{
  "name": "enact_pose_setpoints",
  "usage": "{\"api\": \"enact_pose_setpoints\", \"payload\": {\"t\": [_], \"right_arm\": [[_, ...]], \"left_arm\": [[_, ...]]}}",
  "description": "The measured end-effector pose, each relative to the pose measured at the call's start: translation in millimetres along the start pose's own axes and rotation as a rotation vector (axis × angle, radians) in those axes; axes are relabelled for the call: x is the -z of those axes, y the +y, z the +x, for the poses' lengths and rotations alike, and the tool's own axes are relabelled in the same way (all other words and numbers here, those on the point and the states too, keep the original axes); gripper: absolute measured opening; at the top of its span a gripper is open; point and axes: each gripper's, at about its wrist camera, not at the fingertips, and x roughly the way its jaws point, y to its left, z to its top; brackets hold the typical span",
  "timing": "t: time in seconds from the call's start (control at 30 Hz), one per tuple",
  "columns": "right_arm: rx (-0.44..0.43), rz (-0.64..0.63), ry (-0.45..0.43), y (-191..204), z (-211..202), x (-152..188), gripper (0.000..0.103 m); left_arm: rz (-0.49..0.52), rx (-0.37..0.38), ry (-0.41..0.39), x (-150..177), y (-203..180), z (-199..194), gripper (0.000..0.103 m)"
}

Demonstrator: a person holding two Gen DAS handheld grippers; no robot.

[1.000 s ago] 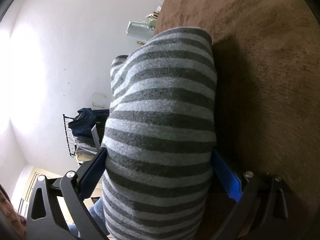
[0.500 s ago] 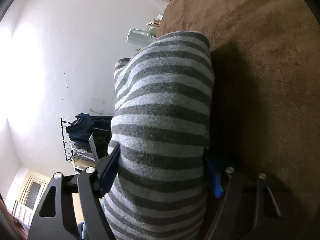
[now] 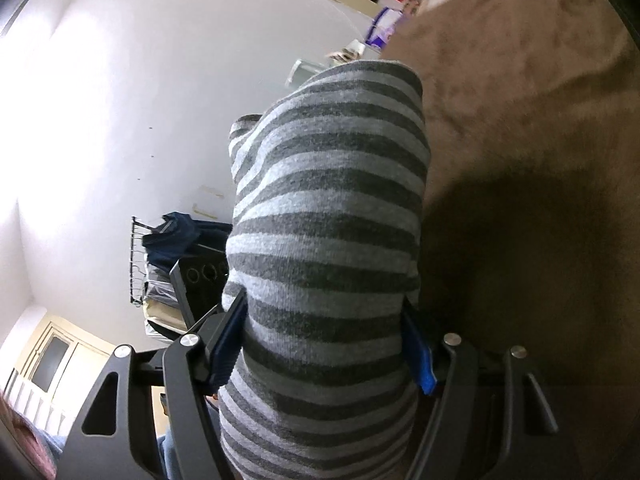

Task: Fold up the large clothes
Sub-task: 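Lift the hoodie bundle with both grippers and carry it toward the white blanket stack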

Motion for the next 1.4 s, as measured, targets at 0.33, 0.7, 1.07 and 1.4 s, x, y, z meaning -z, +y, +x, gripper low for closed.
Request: {"api": "enact_pose_setpoints", "payload": {"t": [0.33, 0.7, 1.07, 1.4], "right_arm": [[0.003, 0.002, -0.089, 70.3, -76.7, 73.0, 0.068], [0.039, 0.013, -0.215, 103.1, -156.9, 139.1, 0.068], [0.138, 0.054, -0.444, 121.5, -297.7, 214.6, 0.068], [0.317, 0.162, -0.724, 121.0, -458.6, 347.2, 0.068]], "left_arm": [[0.146, -0.016, 0.070, 19.0, -90.5, -63.2, 0.039], [0.222, 0.074, 0.123, 56.1, -155.0, -77.5, 0.037], [0.397, 0.206, 0.230, 74.6, -271.4, -25.4, 0.037], [0.587, 0.410, 0.439, 155.4, -417.1, 67.0, 0.036]]}}
